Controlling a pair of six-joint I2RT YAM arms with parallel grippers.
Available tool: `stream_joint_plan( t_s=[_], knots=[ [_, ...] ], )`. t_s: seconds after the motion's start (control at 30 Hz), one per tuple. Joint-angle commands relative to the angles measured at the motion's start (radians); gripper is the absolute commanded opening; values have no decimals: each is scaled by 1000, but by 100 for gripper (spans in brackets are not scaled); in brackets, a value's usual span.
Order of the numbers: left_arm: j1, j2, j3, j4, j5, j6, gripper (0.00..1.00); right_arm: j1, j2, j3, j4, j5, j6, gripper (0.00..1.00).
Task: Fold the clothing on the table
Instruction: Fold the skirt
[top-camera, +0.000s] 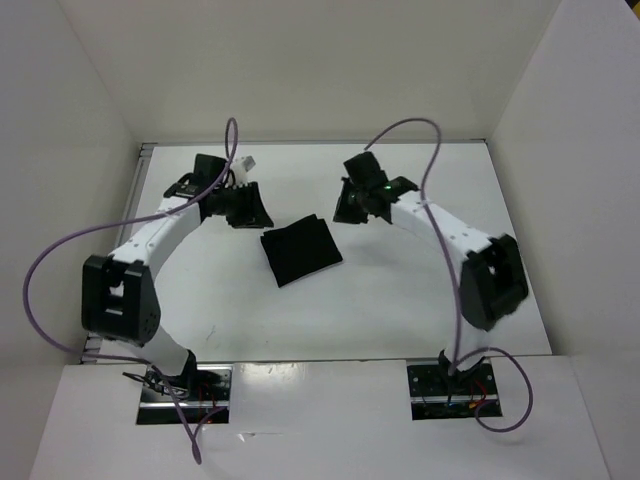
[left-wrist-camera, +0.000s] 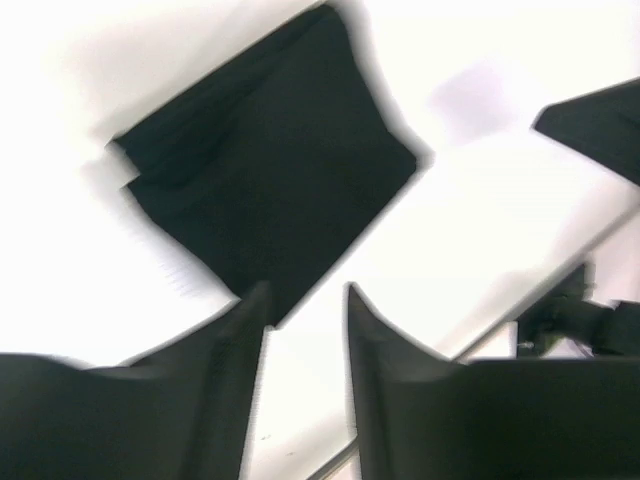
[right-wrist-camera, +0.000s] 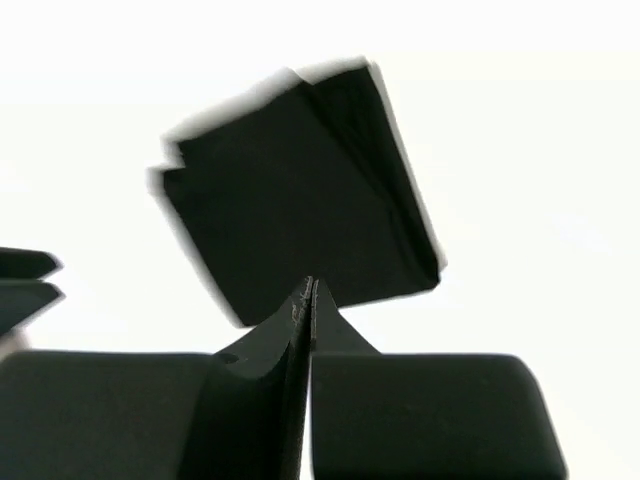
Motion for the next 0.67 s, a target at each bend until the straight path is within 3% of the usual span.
stream_joint_plan(
  t_s=[0.0, 0.1, 0.17, 0.33, 0.57, 0.63],
  knots=[
    [5, -136, 57, -17, 111, 23, 48, -3, -257, 20, -81, 192, 68, 2],
    [5, -208, 31, -27, 148, 35, 54, -3, -467, -104, -63, 230, 119, 11],
    [14, -246, 6, -27, 169, 45, 58, -3, -645, -178, -25, 241, 151, 24],
    [35, -314, -99, -17, 151, 45, 59, -50, -994, -415, 59, 252, 180, 44],
    [45, -359, -199, -17, 160, 35, 59, -160, -1188, -488, -33, 172, 136, 73],
    [45, -369, -210, -17, 160, 35, 60, -170, -1213, -498, -56, 152, 136, 77]
  ],
)
